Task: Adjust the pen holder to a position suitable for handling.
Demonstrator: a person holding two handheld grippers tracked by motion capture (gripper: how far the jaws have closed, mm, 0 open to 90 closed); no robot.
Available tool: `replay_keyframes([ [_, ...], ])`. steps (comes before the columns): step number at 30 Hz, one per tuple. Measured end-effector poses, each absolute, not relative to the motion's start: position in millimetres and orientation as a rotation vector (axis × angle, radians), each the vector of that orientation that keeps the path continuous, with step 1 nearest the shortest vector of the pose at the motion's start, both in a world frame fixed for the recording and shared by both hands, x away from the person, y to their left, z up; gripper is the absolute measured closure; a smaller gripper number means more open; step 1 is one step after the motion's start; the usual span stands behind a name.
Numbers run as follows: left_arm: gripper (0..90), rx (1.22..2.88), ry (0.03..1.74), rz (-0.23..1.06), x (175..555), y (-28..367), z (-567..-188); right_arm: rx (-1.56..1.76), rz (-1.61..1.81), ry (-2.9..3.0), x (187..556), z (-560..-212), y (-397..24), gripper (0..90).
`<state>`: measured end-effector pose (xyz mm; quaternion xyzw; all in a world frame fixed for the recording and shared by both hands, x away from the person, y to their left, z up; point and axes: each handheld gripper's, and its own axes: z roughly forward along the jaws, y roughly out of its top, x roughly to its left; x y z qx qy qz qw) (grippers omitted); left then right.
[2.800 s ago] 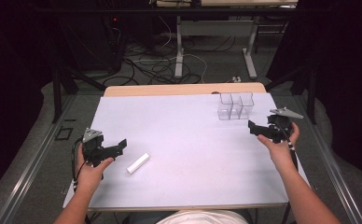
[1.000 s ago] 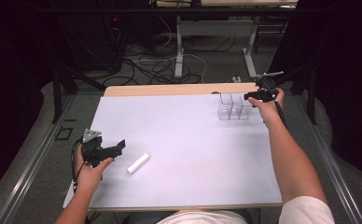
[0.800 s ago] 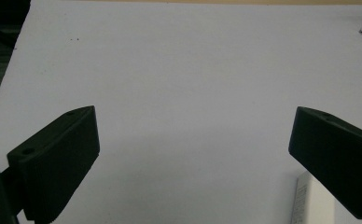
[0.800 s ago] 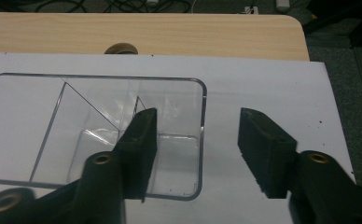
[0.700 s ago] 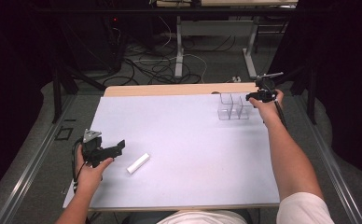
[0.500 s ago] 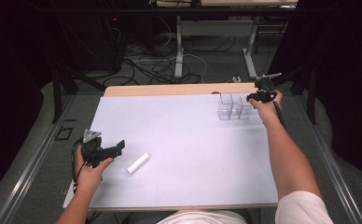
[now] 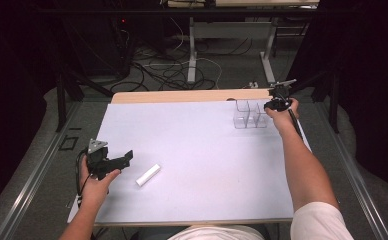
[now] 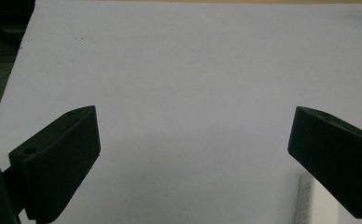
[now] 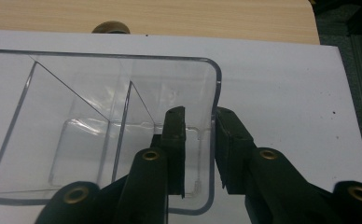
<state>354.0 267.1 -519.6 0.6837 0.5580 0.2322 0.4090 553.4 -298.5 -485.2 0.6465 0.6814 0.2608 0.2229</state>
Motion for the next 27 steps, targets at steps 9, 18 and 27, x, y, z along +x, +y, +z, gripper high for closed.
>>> replay_keyframes([
  [9,2.6,1.734,1.404,0.583,354.5,266.2,-520.4,1.858,0.699,1.854,552.9,-485.1,-302.4,87.5],
  [18,2.7,1.735,1.402,0.587,355.0,265.1,-520.7,1.870,0.661,1.836,549.7,-483.9,-298.2,88.5],
  [27,2.8,1.743,1.386,0.582,356.8,262.8,-520.5,1.900,0.632,1.884,533.7,-481.1,-281.3,88.6],
])
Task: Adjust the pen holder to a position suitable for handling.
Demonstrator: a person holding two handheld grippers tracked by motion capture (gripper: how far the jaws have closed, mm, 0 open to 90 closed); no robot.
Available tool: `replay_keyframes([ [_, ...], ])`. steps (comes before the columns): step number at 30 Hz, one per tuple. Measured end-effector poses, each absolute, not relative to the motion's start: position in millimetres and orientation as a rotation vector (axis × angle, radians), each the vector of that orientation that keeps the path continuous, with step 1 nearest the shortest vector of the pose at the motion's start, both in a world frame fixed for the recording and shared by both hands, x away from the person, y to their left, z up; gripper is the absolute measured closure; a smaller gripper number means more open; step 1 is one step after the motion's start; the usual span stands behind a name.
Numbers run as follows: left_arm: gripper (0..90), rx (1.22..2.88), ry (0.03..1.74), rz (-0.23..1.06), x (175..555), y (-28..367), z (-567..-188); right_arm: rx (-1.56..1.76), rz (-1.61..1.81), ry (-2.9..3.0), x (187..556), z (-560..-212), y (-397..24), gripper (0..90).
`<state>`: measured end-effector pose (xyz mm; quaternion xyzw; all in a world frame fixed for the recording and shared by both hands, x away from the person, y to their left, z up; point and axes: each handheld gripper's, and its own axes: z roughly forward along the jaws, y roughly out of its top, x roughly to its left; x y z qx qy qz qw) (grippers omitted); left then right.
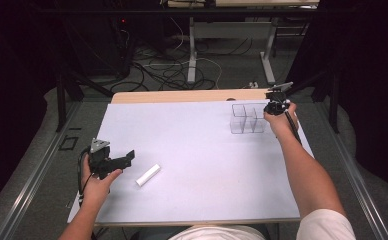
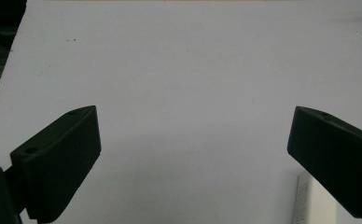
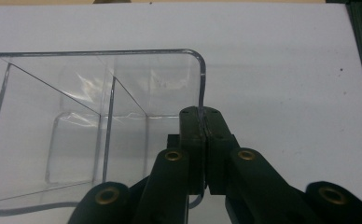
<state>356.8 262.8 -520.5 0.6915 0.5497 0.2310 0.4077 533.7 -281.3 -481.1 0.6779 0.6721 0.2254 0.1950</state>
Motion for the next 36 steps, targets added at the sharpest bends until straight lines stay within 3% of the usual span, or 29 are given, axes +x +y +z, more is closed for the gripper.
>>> replay_keyframes([
  [29,2.9,1.764,1.361,0.563,356.8,255.9,-521.5,1.905,0.697,2.082,461.5,-478.2,-229.1,86.1],
  [36,3.0,1.764,1.367,0.560,356.8,256.2,-521.9,1.914,0.774,2.112,453.1,-477.1,-230.0,81.3],
])
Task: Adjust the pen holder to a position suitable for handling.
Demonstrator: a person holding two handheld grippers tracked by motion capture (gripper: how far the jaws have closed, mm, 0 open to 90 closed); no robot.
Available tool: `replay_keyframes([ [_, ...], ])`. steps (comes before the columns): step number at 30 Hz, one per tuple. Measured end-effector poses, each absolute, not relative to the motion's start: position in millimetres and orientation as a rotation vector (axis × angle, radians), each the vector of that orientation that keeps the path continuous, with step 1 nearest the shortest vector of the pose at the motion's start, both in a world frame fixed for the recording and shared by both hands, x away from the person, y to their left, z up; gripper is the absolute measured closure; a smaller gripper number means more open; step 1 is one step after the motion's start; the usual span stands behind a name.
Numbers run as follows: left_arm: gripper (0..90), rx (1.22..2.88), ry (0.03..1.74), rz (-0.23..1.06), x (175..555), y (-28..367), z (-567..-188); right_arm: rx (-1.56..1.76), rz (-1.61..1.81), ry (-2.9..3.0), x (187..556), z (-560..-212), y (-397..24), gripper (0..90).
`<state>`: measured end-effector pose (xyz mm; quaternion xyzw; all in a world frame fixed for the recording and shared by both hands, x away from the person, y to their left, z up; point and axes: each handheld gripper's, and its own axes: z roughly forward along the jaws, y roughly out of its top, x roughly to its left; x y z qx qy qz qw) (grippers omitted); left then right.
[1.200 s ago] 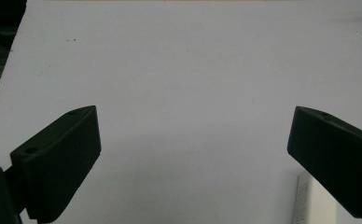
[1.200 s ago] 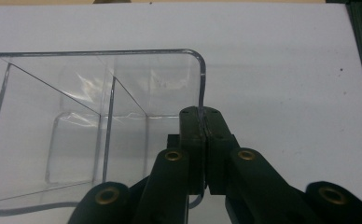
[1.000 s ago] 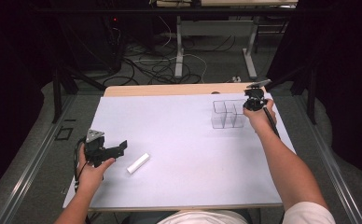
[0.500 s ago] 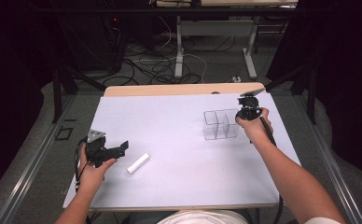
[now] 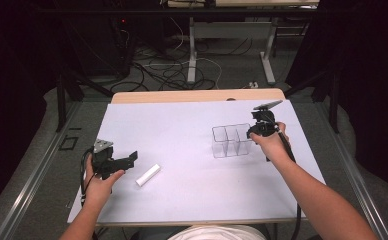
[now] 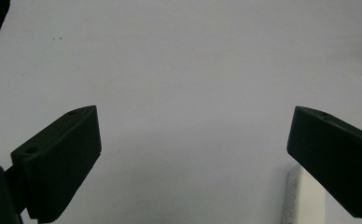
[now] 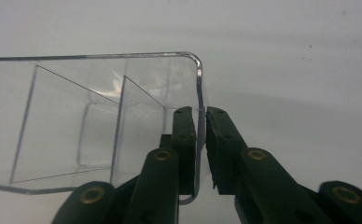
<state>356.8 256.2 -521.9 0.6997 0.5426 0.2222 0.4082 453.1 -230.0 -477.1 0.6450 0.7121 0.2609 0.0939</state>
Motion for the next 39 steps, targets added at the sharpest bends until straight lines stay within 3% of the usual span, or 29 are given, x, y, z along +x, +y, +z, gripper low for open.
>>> replay_keyframes([
  [11,3.1,1.764,1.376,0.567,356.8,256.0,-522.4,1.814,0.991,2.063,434.6,-473.8,-237.8,70.0],
  [23,3.3,1.761,1.376,0.579,356.9,256.2,-523.1,1.696,1.196,1.984,412.8,-470.0,-247.7,66.2],
  [35,3.7,1.772,1.374,0.584,355.9,255.7,-521.5,1.697,1.152,1.943,405.6,-494.1,-267.4,86.3],
  [39,3.8,1.773,1.371,0.586,355.8,255.6,-521.3,1.700,1.111,1.954,405.8,-502.6,-265.3,89.2],
])
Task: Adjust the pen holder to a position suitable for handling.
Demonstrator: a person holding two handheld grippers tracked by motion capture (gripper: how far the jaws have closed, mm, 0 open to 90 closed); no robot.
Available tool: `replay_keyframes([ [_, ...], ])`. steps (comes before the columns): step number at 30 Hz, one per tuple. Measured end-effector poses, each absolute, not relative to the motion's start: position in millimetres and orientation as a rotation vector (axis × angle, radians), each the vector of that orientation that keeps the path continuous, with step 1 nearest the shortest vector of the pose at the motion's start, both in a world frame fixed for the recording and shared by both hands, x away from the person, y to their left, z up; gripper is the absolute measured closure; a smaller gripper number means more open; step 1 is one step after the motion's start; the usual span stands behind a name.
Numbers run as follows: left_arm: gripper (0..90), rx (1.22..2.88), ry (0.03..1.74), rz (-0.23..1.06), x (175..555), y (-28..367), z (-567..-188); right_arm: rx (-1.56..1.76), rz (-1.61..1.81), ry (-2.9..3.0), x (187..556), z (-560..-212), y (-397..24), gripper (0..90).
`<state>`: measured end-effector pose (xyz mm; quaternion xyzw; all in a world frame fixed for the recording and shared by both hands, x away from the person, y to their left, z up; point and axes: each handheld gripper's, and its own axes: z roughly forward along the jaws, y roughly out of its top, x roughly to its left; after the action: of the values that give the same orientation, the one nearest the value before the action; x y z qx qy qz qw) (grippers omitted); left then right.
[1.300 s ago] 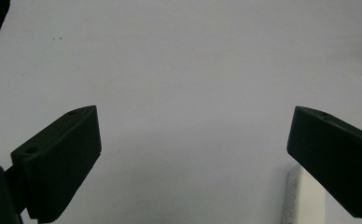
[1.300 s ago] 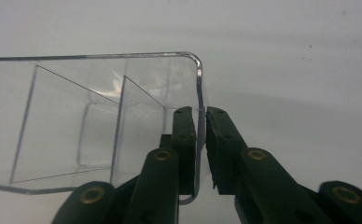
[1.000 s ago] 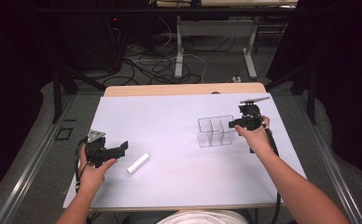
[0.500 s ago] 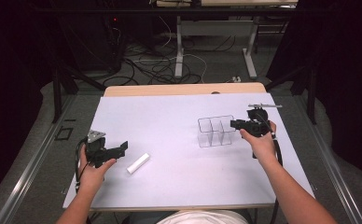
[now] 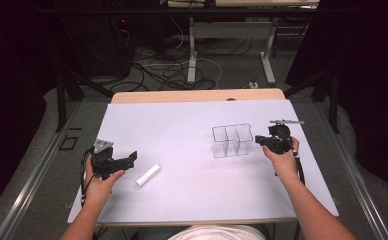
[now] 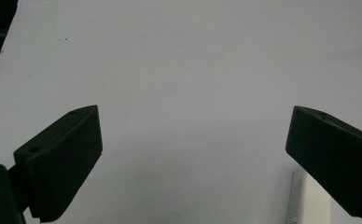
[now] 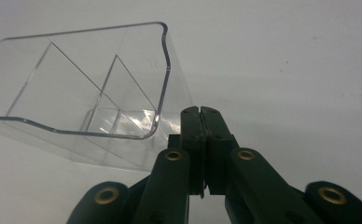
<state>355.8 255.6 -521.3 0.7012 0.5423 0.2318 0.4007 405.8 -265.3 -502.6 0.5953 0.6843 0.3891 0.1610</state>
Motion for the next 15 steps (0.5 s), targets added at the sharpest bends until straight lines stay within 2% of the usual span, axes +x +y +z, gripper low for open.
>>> replay_keyframes([
  [15,4.3,1.772,1.364,0.589,356.3,255.9,-521.4,1.681,1.081,1.940,404.1,-509.4,-251.2,90.0],
])
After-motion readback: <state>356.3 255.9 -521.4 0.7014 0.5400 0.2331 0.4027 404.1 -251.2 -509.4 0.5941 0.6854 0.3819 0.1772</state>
